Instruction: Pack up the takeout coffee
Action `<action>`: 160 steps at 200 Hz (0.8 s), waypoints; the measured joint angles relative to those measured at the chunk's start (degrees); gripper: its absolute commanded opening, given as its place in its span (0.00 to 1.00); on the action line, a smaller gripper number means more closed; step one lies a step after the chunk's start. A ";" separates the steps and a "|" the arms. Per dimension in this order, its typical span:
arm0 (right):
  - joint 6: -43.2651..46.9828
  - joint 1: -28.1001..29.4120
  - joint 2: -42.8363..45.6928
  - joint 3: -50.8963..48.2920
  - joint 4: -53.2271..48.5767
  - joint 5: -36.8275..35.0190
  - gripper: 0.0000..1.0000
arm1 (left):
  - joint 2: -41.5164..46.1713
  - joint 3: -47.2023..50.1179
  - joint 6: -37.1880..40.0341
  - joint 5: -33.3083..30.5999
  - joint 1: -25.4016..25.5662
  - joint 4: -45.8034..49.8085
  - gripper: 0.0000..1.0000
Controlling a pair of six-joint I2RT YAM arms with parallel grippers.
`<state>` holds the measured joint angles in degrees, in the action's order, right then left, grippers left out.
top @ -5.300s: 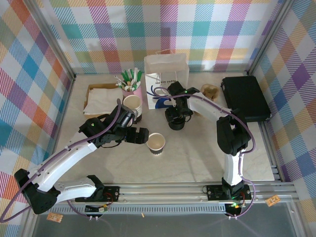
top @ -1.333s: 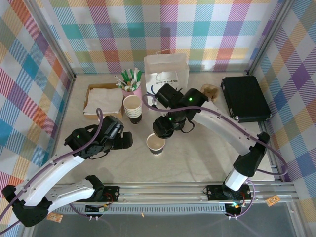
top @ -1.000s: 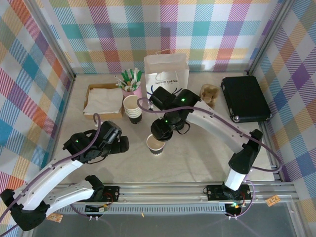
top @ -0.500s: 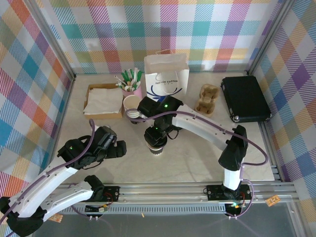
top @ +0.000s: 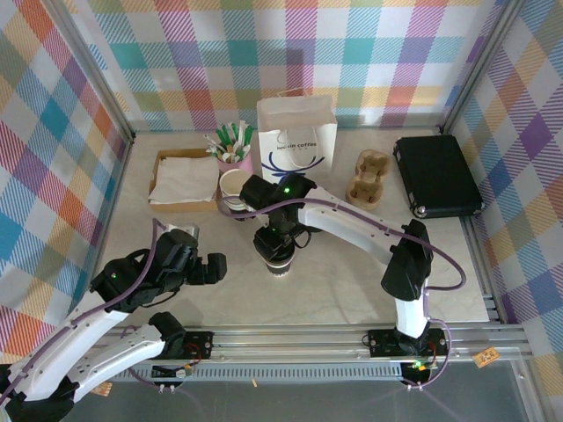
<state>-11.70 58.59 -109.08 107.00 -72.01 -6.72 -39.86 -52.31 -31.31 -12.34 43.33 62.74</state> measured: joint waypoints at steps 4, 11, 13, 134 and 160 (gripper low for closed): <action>0.09 0.00 -0.02 0.00 0.00 -0.02 0.67 | -0.07 0.00 0.11 0.20 0.00 -0.07 1.00; 0.24 0.00 -0.33 0.09 -0.09 -0.22 0.67 | -0.17 0.00 0.39 0.59 0.00 -0.20 1.00; 0.28 0.00 -0.44 0.17 -0.11 -0.24 0.67 | -0.17 0.00 0.46 0.76 0.00 -0.22 1.00; 2.84 0.00 -4.79 2.25 -0.46 -2.27 0.70 | -0.15 0.50 2.23 2.43 0.00 -1.88 1.00; 2.82 0.00 -4.79 2.25 -0.61 -2.27 0.70 | -0.15 0.61 2.23 2.43 0.00 -1.92 1.00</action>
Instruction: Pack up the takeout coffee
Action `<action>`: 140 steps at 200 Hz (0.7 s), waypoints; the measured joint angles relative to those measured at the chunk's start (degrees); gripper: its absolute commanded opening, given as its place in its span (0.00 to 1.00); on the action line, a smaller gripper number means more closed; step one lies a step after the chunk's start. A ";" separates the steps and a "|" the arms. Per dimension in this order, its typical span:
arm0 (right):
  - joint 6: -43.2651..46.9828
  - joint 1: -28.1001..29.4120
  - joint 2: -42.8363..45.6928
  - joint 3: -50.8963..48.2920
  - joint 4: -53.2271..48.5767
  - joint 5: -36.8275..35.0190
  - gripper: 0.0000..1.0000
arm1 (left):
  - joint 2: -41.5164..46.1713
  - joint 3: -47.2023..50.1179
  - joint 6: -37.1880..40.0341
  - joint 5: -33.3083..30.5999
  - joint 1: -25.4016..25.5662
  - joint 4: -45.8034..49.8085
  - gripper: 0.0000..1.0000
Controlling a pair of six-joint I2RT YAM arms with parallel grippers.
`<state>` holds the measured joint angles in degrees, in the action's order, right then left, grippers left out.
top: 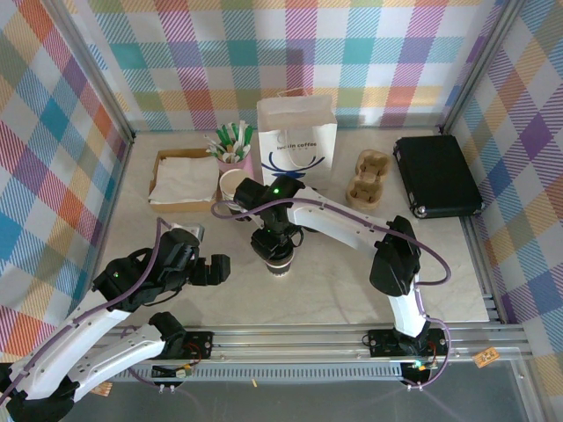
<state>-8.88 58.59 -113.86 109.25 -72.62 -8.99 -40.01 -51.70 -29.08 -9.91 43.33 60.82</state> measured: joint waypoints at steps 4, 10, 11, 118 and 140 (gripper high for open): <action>0.00 0.00 0.00 0.00 -0.04 0.00 0.70 | 0.00 0.07 0.00 0.00 0.00 -0.04 1.00; 0.00 0.00 0.00 0.00 -0.11 0.02 0.70 | 0.00 0.17 0.00 0.00 0.00 -0.13 1.00; 0.00 0.00 0.00 0.00 -0.13 0.04 0.70 | 0.00 0.17 0.00 0.00 0.00 -0.13 1.00; -0.74 0.00 0.00 -1.16 -0.11 0.44 0.73 | 0.00 0.28 0.26 0.00 0.00 -1.03 1.00; -0.90 0.00 0.00 -1.53 -0.11 0.44 0.73 | 0.00 0.31 0.42 0.00 0.00 -1.01 1.00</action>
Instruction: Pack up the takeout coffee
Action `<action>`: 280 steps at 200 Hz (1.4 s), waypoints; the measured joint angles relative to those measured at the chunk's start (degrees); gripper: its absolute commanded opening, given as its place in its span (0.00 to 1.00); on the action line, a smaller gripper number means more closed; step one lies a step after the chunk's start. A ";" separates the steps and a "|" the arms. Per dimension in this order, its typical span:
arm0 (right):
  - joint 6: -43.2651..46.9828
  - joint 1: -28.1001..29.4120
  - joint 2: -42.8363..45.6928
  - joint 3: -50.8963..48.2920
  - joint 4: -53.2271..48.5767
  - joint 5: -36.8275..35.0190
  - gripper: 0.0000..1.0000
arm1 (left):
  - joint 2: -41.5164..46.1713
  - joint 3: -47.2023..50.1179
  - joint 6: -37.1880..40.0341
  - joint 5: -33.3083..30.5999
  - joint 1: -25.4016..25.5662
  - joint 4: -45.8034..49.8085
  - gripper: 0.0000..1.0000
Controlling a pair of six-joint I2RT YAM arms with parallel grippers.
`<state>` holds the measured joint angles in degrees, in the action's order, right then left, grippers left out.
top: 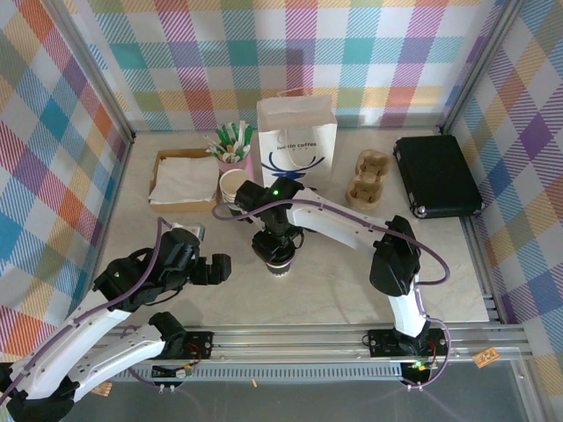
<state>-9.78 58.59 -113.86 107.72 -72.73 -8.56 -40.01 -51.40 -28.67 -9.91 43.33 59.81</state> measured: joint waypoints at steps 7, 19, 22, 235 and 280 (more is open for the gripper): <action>-0.02 0.00 0.00 -0.04 0.00 0.02 0.73 | 0.00 0.00 0.00 0.00 0.00 -0.02 1.00; -0.04 0.00 0.00 -0.04 0.00 0.02 0.74 | 0.00 0.00 0.00 0.00 0.00 -0.02 1.00; -0.04 0.00 0.00 -0.04 0.00 0.02 0.74 | 0.00 0.00 0.00 0.00 0.00 -0.02 1.00; -0.46 0.00 0.00 3.32 -2.14 0.81 0.87 | -1.29 0.07 -0.02 -0.46 0.00 -0.09 0.99; -2.03 -0.72 1.81 6.05 -2.84 0.76 0.77 | -5.77 -0.24 -1.97 -0.11 0.00 -3.23 0.81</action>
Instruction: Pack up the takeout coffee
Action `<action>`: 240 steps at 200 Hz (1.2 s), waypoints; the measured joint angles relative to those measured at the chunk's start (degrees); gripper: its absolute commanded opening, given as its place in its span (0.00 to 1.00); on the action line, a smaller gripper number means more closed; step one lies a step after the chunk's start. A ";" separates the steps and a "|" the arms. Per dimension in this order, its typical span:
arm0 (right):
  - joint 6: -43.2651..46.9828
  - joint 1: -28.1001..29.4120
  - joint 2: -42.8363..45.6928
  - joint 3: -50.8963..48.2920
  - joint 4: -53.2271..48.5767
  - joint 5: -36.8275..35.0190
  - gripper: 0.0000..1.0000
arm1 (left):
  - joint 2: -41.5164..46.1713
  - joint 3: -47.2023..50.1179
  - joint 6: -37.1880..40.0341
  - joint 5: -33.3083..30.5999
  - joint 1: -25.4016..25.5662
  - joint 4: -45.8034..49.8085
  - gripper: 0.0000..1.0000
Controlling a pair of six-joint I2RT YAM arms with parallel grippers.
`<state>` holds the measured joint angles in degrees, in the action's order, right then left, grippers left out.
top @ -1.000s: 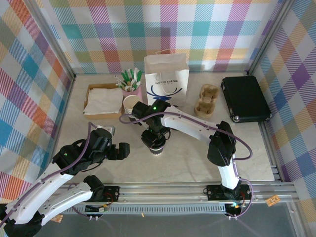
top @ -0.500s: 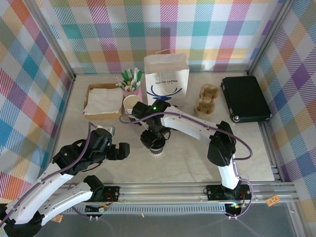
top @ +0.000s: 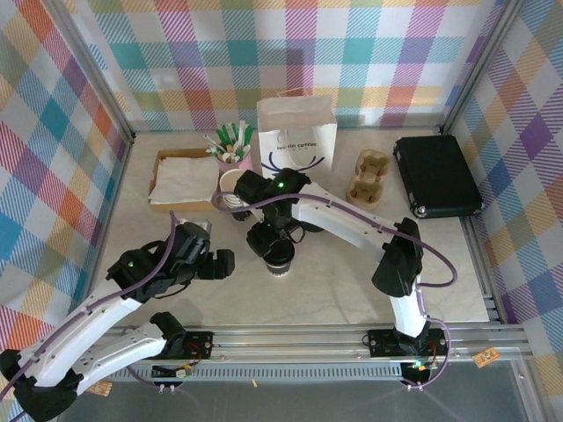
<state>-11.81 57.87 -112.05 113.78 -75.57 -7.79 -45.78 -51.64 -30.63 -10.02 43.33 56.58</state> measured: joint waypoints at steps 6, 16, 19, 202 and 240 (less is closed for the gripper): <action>-0.37 -0.20 0.90 -0.55 0.33 0.37 0.75 | -0.63 -0.04 -0.76 0.31 0.00 -0.66 0.77; -1.44 -0.96 3.19 -2.54 1.31 1.55 0.72 | -2.03 -0.04 -1.95 1.01 0.00 -2.27 0.71; -1.57 -1.25 3.96 -3.30 1.70 1.95 0.70 | -2.51 -0.04 -2.34 1.42 0.00 -2.78 0.70; -15.65 -17.70 19.91 -33.09 22.12 29.73 0.44 | -7.78 11.54 -28.96 11.08 -0.13 -31.43 0.34; -16.17 -17.70 16.61 -32.59 22.60 31.30 0.45 | -9.75 12.31 -29.83 13.05 -0.39 -32.92 0.30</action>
<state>-27.99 40.16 -95.44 81.19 -52.97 23.51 -55.53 -39.33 -60.47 3.03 42.94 23.66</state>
